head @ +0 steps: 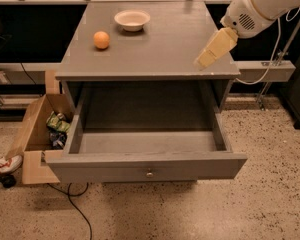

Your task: Place orange into top drawer

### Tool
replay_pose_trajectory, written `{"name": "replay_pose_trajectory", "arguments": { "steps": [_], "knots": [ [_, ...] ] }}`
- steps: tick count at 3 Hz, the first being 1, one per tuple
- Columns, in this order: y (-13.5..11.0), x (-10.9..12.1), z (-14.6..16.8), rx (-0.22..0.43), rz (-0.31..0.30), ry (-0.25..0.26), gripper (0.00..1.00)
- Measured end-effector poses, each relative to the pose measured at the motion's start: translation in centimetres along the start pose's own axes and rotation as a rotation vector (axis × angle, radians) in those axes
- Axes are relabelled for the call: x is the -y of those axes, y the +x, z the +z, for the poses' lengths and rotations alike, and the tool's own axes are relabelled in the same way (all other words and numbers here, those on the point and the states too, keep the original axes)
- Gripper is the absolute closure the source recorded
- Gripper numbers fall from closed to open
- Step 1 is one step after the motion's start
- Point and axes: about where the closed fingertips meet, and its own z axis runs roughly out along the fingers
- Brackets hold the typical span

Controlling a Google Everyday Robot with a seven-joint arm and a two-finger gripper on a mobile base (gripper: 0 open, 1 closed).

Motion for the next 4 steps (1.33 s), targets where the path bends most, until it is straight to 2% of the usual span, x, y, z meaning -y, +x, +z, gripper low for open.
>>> {"name": "replay_pose_trajectory", "arguments": {
  "steps": [1, 2, 3, 4],
  "knots": [
    [0.0, 0.0, 0.0, 0.000, 0.000, 0.000, 0.00],
    [-2.4, 0.9, 5.1, 0.088, 0.045, -0.003, 0.00],
    [-5.0, 1.9, 8.9, 0.180, 0.077, 0.017, 0.00],
    [-10.6, 2.8, 16.9, 0.257, 0.069, 0.060, 0.00]
  ]
}}
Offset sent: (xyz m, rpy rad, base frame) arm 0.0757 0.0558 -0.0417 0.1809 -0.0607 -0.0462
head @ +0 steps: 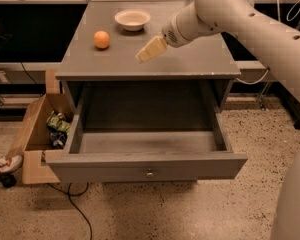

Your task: Place orange into top drawer

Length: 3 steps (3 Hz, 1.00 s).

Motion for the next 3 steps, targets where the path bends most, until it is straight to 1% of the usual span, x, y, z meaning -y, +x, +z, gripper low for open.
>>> {"name": "replay_pose_trajectory", "arguments": {
  "steps": [1, 2, 3],
  "knots": [
    [-0.1, 0.0, 0.4, 0.013, -0.003, -0.006, 0.00],
    [-0.8, 0.3, 3.0, 0.100, -0.020, -0.047, 0.00],
    [-3.1, 0.1, 6.3, 0.221, -0.050, -0.094, 0.00]
  ]
}}
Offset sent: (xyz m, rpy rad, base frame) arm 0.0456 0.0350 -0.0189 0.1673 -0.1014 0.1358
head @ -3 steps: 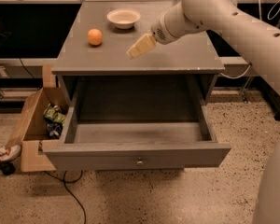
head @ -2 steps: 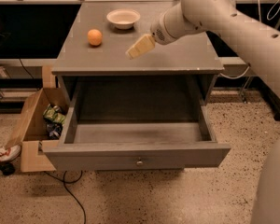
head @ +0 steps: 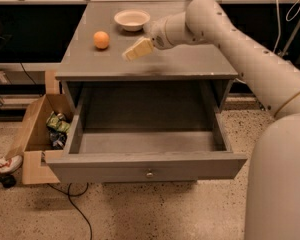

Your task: Place orange into top drawer

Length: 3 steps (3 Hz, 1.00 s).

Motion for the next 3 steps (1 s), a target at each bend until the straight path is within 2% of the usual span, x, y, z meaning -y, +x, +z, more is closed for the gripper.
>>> {"name": "replay_pose_trajectory", "arguments": {
  "steps": [1, 2, 3],
  "knots": [
    [-1.3, -0.1, 3.2, 0.065, -0.013, -0.035, 0.00],
    [-2.5, -0.7, 5.8, 0.071, -0.030, -0.039, 0.00],
    [-3.1, -1.9, 9.3, 0.062, 0.004, -0.044, 0.00]
  ]
}}
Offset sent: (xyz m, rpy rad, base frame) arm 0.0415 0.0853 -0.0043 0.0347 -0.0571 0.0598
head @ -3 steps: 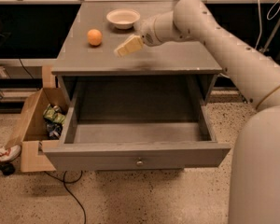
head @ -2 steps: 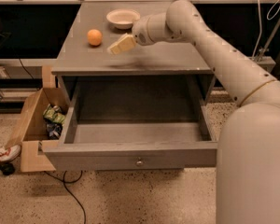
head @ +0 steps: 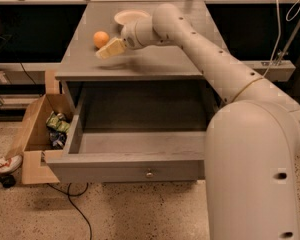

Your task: Place orange into top drawer

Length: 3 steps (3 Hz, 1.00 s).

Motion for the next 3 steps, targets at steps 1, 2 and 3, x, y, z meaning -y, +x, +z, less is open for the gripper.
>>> {"name": "replay_pose_trajectory", "arguments": {
  "steps": [1, 2, 3],
  "knots": [
    [-0.3, -0.5, 1.8, 0.011, 0.022, -0.011, 0.00],
    [-1.1, -1.2, 3.7, 0.044, 0.061, -0.040, 0.03],
    [-1.4, -1.4, 4.7, 0.058, 0.083, -0.056, 0.26]
  ]
}}
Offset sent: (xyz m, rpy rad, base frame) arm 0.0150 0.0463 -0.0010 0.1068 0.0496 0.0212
